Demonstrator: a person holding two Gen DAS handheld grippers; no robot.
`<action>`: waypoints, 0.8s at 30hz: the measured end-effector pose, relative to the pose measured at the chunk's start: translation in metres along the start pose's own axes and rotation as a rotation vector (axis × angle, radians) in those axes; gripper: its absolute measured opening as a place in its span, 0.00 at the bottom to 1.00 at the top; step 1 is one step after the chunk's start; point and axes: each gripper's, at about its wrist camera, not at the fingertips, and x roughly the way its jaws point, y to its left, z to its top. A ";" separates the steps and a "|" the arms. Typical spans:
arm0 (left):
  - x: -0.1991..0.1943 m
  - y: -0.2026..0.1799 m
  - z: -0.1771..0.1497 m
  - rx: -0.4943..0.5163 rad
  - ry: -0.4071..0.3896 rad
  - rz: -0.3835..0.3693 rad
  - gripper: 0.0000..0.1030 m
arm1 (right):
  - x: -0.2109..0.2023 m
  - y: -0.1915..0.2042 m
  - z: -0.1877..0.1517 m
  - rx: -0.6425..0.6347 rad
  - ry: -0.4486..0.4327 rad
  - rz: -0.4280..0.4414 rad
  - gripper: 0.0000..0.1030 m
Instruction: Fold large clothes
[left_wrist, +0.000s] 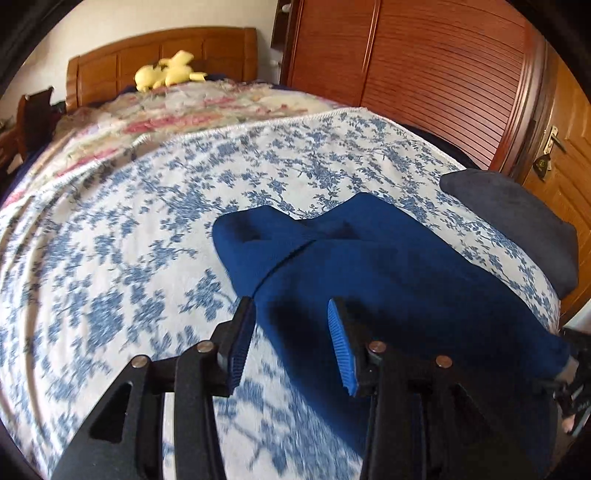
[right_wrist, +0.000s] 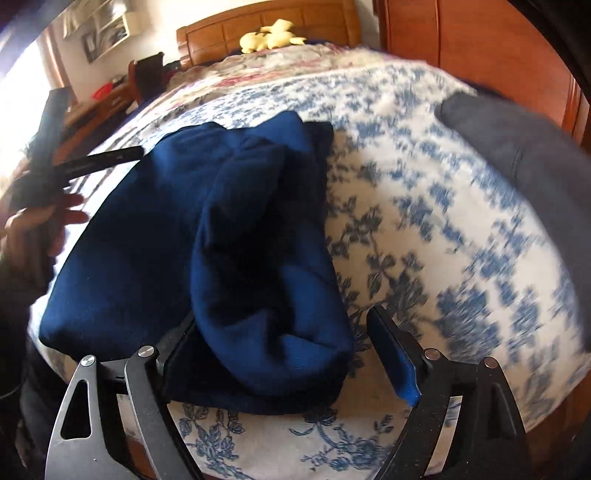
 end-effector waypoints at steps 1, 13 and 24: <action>0.009 0.003 0.003 -0.006 0.012 0.011 0.38 | 0.001 -0.003 -0.001 0.017 0.001 0.030 0.85; 0.052 0.016 0.005 -0.067 0.098 0.051 0.33 | -0.007 0.012 0.002 -0.045 -0.066 0.192 0.24; 0.001 -0.045 0.050 0.058 -0.051 0.132 0.06 | -0.063 -0.003 0.037 -0.118 -0.259 0.219 0.15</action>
